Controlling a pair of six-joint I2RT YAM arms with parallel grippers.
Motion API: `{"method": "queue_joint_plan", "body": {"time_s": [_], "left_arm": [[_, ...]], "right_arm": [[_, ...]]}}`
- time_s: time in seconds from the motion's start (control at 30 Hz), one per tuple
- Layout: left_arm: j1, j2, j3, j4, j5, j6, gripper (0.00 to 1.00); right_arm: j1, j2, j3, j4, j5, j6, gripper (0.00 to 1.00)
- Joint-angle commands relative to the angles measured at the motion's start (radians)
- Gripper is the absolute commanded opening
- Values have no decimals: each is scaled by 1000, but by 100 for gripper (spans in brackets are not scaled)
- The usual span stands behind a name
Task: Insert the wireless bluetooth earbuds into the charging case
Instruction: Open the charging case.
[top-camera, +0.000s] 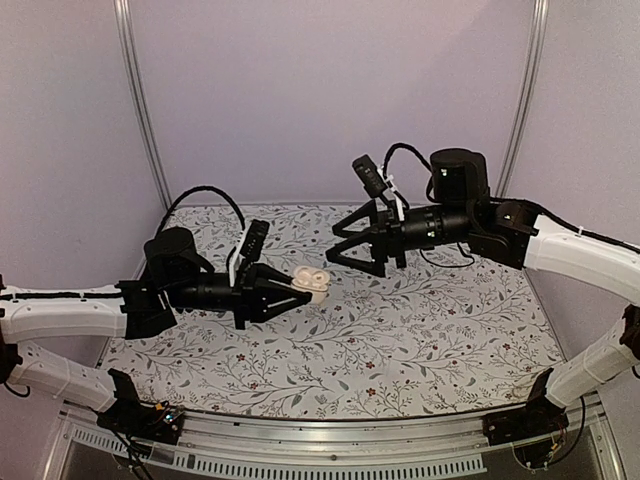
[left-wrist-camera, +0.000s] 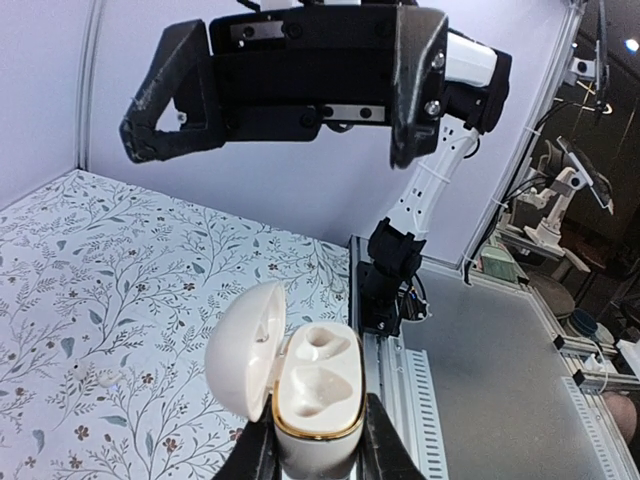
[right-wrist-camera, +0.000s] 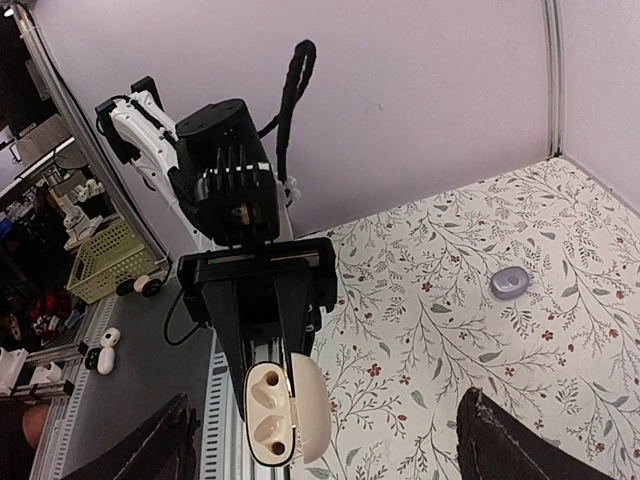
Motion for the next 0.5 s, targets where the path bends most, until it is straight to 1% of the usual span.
{"method": "queue_joint_plan", "body": {"time_s": [0.0,0.17,0.47], "left_arm": [[19,-15,-11,48,1,-19,0],[31,-27,-14,86,7,-40,0],[35,-27,-6,116,-6,-64,0]], "right_arm": [[-9,-53,-93,83,-50,52,88],[-10,-91,-177,216,-113,113,85],[-8,-53,-233,366,-196,195,71]]}}
